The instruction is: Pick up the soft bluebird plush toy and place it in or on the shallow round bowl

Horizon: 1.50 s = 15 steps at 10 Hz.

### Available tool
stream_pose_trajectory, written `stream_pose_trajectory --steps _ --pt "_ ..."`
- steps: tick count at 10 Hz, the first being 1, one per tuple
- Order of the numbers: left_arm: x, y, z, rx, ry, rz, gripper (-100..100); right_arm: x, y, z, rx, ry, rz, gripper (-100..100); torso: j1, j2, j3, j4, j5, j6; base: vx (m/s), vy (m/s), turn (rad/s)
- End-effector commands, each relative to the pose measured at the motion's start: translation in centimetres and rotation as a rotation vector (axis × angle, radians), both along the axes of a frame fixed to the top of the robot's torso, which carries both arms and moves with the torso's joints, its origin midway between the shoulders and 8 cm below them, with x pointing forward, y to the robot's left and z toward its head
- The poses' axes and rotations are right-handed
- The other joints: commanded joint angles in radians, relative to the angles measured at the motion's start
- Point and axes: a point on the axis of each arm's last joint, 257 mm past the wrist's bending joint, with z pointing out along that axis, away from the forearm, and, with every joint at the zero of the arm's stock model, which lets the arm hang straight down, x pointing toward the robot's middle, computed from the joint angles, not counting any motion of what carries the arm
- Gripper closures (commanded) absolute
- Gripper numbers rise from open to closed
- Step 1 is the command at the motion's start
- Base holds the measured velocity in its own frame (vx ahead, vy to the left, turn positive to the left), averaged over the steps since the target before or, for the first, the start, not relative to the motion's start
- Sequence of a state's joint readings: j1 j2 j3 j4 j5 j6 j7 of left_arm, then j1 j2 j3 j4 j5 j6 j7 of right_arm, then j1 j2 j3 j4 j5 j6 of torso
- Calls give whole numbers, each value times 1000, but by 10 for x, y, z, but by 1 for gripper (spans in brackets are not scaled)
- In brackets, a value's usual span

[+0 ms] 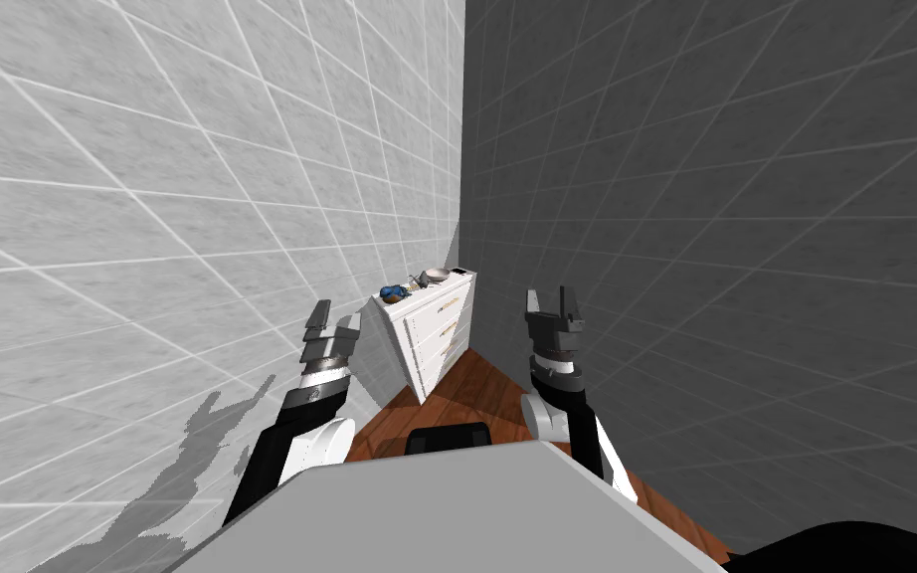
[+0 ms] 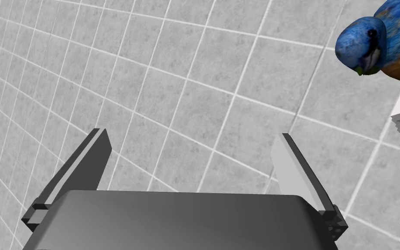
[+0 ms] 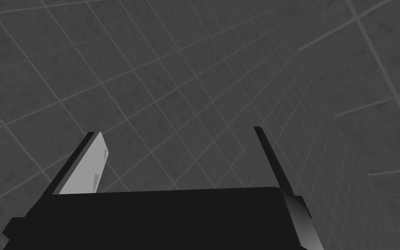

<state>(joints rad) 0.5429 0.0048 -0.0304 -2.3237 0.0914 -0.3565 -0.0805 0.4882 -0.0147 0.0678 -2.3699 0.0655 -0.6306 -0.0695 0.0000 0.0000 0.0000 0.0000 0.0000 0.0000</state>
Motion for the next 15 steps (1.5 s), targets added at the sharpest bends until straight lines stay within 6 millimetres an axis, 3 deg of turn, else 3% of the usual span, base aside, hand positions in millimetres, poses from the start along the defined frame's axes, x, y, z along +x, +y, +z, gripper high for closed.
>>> stream_pose_trajectory --steps 1,14,15 --pt "4 -1 -1 22 16 -15 -100 0 0 0 0 0 0 0 0 0 0 0 0 0 8 -10 39" --pt "56 17 -6 66 191 -45 -100 0 0 0 0 0 0 0 -3 -1 -1 0 -1 0 21 -40 70" --pt "61 22 1 61 191 -43 -100 0 0 0 0 0 0 0 -3 -1 -1 0 -1 0 22 -49 95"
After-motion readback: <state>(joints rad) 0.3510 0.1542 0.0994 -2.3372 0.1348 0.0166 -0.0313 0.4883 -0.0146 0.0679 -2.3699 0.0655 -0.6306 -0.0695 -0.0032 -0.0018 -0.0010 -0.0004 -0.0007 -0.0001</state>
